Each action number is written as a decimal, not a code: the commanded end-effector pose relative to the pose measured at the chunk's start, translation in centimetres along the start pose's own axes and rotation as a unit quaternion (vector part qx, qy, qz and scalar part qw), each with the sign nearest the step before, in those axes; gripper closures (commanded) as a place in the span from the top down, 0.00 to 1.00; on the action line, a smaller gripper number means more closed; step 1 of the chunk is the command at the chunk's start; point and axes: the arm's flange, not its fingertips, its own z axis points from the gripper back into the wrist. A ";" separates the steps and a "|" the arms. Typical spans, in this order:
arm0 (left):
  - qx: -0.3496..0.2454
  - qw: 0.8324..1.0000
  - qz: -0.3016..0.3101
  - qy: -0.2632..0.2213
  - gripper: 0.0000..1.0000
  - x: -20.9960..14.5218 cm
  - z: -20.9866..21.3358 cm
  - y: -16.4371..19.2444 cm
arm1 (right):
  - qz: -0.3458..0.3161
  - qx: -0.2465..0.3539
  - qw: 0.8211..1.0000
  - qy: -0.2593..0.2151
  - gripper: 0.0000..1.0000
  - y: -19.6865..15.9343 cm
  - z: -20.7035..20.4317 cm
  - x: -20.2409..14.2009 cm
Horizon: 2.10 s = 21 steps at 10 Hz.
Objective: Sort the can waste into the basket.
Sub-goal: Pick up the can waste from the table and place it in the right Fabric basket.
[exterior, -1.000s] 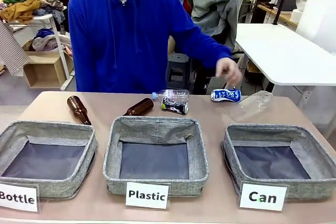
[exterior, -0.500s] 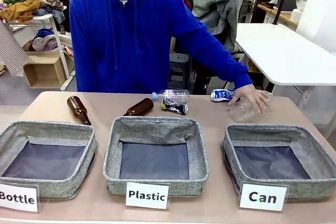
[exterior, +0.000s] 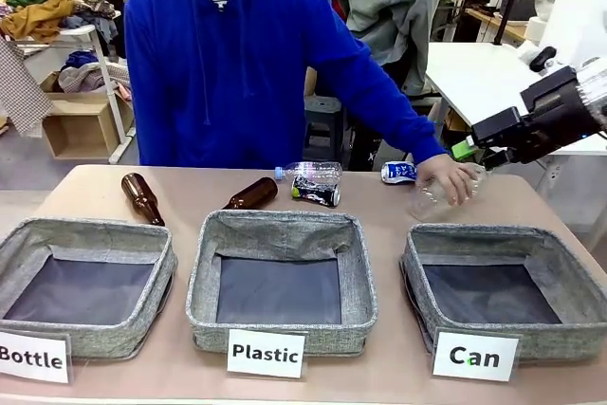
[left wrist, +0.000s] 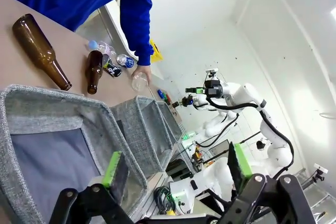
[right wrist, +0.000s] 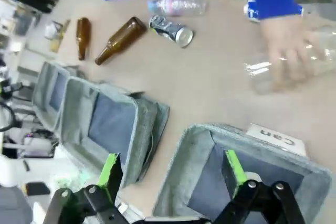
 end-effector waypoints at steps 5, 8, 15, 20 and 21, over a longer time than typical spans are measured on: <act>-0.010 1.000 -0.013 -0.010 1.00 0.0 -0.2 -0.2 | -0.119 0.103 0.965 -0.209 1.00 -14.1 17.0 -17.0; -0.010 1.000 -0.013 -0.010 1.00 0.0 -0.2 -0.2 | -0.139 0.116 0.954 -0.241 1.00 -15.1 16.0 -17.8; -0.010 1.000 -0.013 -0.010 1.00 0.0 -0.2 -0.2 | 0.009 0.003 0.997 -0.075 1.00 1.0 -1.1 -0.6; -0.010 1.000 -0.013 -0.010 1.00 0.0 -0.2 -0.2 | 0.048 0.030 0.998 -0.002 1.00 3.3 -4.9 1.0; -0.010 1.000 -0.013 -0.010 1.00 0.0 -0.2 -0.2 | 0.025 0.021 0.999 -0.018 1.00 1.5 -1.8 -0.1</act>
